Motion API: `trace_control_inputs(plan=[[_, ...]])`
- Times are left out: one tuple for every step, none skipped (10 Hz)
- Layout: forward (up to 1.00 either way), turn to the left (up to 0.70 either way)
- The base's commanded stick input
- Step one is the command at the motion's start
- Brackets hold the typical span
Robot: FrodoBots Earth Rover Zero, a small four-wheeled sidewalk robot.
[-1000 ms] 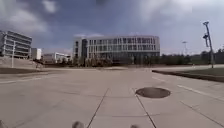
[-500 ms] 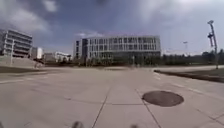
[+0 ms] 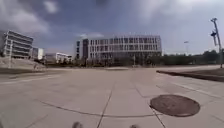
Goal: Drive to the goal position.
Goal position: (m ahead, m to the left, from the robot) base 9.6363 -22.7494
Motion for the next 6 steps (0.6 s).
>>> trace_control_inputs(plan=[[0.7, -0.01], [0.7, -0.01], [0.7, -0.01], [0.7, -0.01], [0.7, -0.01], [0.7, -0.01]])
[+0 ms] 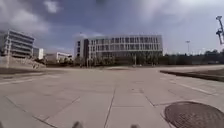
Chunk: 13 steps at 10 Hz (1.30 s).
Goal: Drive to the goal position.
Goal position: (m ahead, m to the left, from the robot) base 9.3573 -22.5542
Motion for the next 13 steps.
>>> trace_control_inputs(plan=[[0.7, -0.01], [0.7, -0.01], [0.7, -0.01], [0.7, -0.01], [0.7, -0.01], [0.7, -0.01], [0.7, -0.01], [0.7, -0.01], [0.7, -0.01], [0.7, -0.01], [0.7, -0.01], [0.7, -0.01], [0.7, -0.01]])
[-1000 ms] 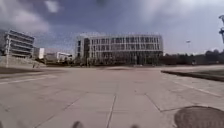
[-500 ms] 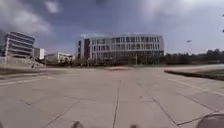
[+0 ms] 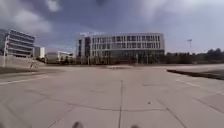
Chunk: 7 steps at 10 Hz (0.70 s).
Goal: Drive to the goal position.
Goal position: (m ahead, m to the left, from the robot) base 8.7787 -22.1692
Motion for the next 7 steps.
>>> trace_control_inputs(plan=[[0.7, -0.01], [0.7, -0.01], [0.7, -0.01], [0.7, -0.01], [0.7, -0.01], [0.7, -0.01], [0.7, -0.01]])
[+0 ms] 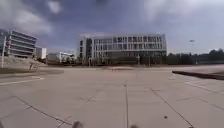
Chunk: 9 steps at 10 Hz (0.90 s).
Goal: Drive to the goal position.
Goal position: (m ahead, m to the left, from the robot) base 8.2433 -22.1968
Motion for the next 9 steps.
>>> trace_control_inputs(plan=[[0.7, -0.01], [0.7, -0.01], [0.7, -0.01], [0.7, -0.01], [0.7, -0.01], [0.7, -0.01], [0.7, -0.01], [0.7, -0.01], [0.7, -0.01]])
